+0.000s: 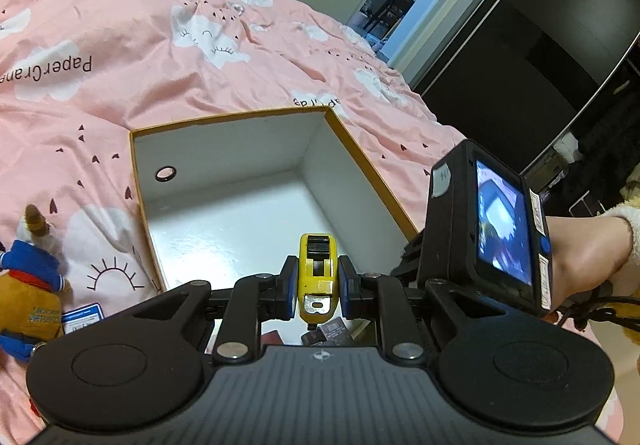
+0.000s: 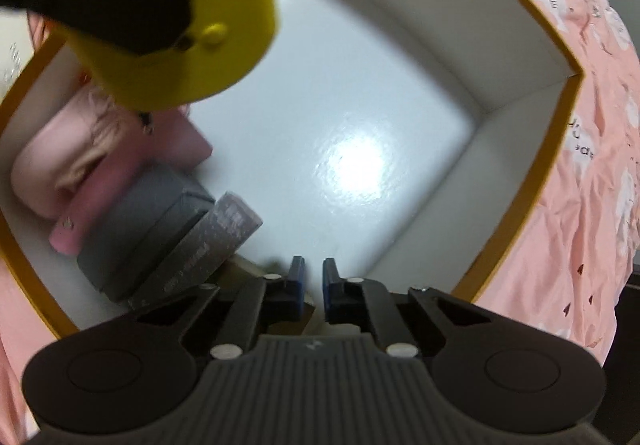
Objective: Organize objects
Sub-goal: 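Push the gold box against the grey boxes and open the right gripper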
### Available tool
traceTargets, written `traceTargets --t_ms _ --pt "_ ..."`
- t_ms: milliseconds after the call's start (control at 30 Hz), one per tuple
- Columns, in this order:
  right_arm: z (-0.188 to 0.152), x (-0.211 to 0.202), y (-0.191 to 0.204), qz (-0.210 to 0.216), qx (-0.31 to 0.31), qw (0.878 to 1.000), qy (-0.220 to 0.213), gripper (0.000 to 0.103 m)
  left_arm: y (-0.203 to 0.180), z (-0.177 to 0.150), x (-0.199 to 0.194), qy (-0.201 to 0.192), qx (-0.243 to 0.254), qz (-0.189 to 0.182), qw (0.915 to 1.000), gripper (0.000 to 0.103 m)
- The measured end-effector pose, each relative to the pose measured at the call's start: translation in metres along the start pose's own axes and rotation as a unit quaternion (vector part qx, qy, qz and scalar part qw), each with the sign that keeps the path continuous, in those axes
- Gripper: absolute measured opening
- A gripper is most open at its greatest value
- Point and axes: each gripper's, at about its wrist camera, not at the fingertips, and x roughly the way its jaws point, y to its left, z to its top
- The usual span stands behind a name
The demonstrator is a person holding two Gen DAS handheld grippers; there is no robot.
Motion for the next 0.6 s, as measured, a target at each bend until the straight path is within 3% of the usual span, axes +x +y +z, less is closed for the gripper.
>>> traceTargets --t_ms 200,333,400,500,600 --pt "-0.003 0.003 0.011 0.000 -0.052 0.998 0.039 0.000 -0.001 0.000 0.007 0.010 -0.002 0.001 0.9999 0.022" --pt "-0.001 -0.003 0.007 0.000 -0.049 0.998 0.031 0.000 0.001 0.000 0.007 0.008 -0.009 -0.006 0.9999 0.022" --pt "-0.003 -0.016 0.003 -0.011 -0.040 0.999 0.006 0.000 0.001 0.000 0.006 0.007 -0.012 -0.015 0.9998 0.022" --pt "-0.013 -0.050 -0.011 -0.031 0.008 0.997 -0.067 0.002 0.000 0.000 0.009 0.006 -0.015 -0.023 0.9996 0.022" --pt "-0.033 -0.085 -0.030 -0.055 0.098 0.982 -0.151 0.003 -0.007 0.002 0.020 0.017 -0.014 -0.037 0.9991 0.022"
